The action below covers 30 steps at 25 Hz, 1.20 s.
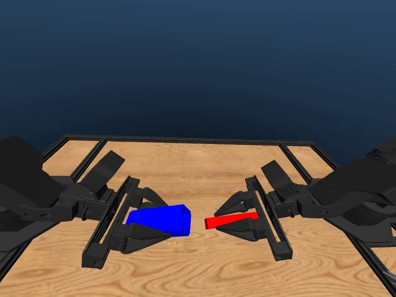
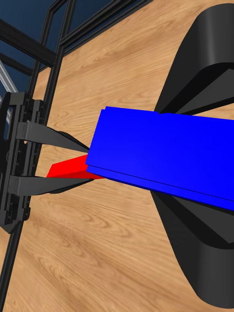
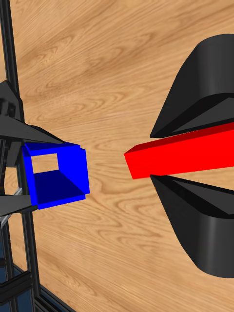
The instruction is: Insert peg into socket
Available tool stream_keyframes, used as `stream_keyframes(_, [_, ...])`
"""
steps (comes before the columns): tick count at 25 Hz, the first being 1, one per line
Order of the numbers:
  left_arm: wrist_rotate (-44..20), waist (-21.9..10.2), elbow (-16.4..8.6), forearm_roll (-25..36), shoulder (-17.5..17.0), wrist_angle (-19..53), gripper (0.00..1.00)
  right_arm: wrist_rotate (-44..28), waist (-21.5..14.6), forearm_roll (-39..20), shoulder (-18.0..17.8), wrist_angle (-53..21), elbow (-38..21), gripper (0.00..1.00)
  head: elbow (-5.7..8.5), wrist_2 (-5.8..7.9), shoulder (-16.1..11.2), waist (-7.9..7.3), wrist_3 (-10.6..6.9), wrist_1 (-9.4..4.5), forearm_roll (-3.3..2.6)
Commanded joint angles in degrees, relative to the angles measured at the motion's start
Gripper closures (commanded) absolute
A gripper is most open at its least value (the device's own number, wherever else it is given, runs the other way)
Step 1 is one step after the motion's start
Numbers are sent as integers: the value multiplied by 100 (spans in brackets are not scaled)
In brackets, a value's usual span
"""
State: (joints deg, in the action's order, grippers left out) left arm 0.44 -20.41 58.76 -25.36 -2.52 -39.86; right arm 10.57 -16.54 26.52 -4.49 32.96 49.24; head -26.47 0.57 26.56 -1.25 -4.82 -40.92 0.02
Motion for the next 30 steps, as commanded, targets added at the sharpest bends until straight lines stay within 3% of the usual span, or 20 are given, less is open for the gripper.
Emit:
stream_keyframes(1, [-17, -29, -83, -1, 27, -245, 100, 134, 316, -250, 148, -533, -506, 100, 61, -17, -23, -93, 16, 58, 20])
stream_keyframes(12, [-113, -10, -175, 38, 104, -371, 100, 320, 358, -613, 376, -1043, -866, 100, 64, -2, -45, -140, 5, 61, 26])
stream_keyframes(13, [-168, -32, -71, 10, 173, -366, 100, 344, 371, -628, 345, -1133, -835, 100, 66, 0, -47, -144, 12, 55, 27])
stream_keyframes(17, [-182, -8, -96, 32, 201, -438, 100, 368, 376, -698, 422, -1247, -1016, 100, 66, -1, -50, -149, 14, 56, 28])
stream_keyframes(28, [-287, 3, -330, 163, 294, -325, 100, -65, 603, -1116, -138, -1541, -1636, 100, 70, -2, -77, -181, 28, 44, 37])
stream_keyframes(30, [-355, -15, -276, 162, 342, -398, 100, 4, 621, -1222, -235, -1771, -1786, 100, 76, 12, -92, -188, 40, 39, 36])
